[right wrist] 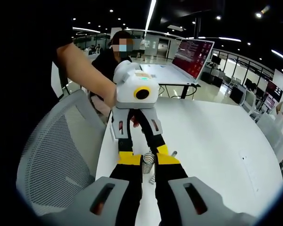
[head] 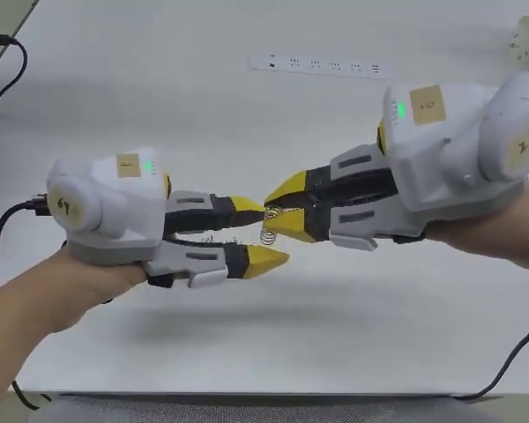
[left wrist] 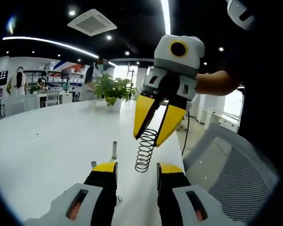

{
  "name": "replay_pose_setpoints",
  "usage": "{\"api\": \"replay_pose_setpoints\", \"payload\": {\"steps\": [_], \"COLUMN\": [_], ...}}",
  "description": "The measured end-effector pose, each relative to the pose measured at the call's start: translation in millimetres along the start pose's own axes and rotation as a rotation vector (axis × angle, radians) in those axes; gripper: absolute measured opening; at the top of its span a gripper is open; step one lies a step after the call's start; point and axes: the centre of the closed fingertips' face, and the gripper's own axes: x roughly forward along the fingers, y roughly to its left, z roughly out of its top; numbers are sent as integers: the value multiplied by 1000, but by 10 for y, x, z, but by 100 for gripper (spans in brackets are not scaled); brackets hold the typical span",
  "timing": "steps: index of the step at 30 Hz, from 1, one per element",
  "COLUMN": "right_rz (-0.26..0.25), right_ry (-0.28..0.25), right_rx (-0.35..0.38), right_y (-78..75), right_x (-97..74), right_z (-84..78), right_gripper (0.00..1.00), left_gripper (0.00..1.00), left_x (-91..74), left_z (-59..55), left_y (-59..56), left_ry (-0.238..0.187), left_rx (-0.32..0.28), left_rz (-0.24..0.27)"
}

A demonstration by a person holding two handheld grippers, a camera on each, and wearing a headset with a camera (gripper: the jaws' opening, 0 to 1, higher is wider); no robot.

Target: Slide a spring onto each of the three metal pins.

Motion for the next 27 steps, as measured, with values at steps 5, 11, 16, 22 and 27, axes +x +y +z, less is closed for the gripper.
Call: {"api": "replay_pose_setpoints", "payload": {"steps": [5, 11, 16, 22, 27], "right_rz": [-13, -29, -42, -53, -71], "right_ry": [4, 10, 18, 27, 38], "right_rx": [1, 5, 8, 11, 19], "right_y": [-27, -68, -98, -142, -183], "right_x": [-23, -62, -83, -106, -142], "right_z": [-14, -35, -64, -118, -181], "right_gripper": [6, 6, 6, 6, 6], "left_gripper": [37, 53, 66, 83, 94], "left_x": [-131, -277, -409, -552, -612], "left_z": [-24, -93, -106, -142, -201], "left_y": [100, 217, 327, 440, 449], "left_ry": [3, 21, 13, 10, 22], "left_rx": [8, 25, 22, 13, 9], "left_rz": [49, 110, 166, 224, 237]}}
